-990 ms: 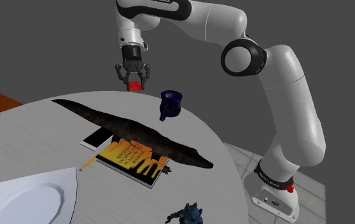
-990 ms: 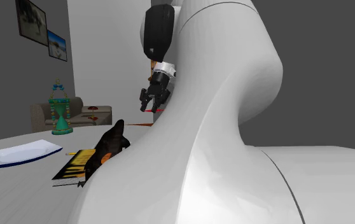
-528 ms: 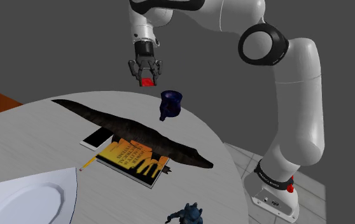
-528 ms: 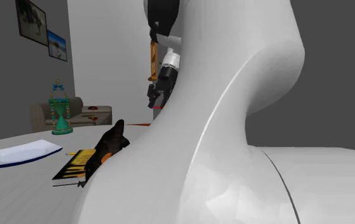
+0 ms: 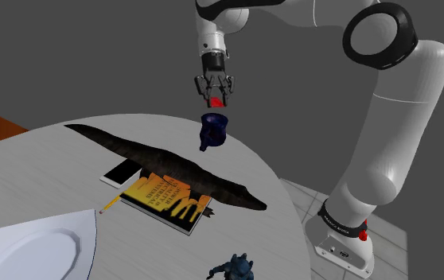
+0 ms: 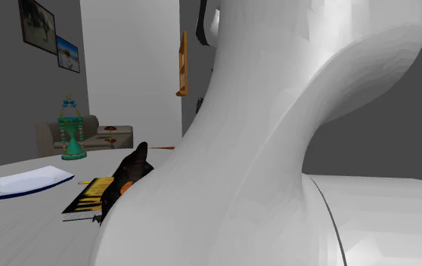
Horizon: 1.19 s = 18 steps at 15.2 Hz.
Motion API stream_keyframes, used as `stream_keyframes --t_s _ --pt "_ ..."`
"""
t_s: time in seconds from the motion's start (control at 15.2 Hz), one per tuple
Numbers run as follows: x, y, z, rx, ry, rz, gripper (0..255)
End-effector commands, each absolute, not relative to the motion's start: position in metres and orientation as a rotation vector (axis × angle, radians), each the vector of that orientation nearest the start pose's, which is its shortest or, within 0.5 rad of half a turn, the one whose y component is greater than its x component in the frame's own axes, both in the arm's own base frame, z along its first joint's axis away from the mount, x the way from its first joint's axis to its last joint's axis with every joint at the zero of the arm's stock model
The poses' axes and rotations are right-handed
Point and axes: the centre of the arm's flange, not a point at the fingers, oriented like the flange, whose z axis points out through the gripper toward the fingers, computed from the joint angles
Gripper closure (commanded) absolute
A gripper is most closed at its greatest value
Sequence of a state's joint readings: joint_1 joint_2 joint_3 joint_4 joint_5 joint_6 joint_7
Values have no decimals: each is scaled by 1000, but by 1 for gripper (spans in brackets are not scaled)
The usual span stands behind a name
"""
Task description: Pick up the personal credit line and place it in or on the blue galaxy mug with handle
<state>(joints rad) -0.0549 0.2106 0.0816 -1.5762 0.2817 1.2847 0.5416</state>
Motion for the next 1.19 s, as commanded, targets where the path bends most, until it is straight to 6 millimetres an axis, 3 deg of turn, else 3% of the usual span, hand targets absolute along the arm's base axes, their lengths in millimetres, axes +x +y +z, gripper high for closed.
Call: stream_keyframes --t_s 0.0,0.92,1.12 --pt "557 38 486 -2785 713 833 255" --pt "557 38 411 -2785 713 833 255" --pt "557 38 411 -2785 713 833 255"
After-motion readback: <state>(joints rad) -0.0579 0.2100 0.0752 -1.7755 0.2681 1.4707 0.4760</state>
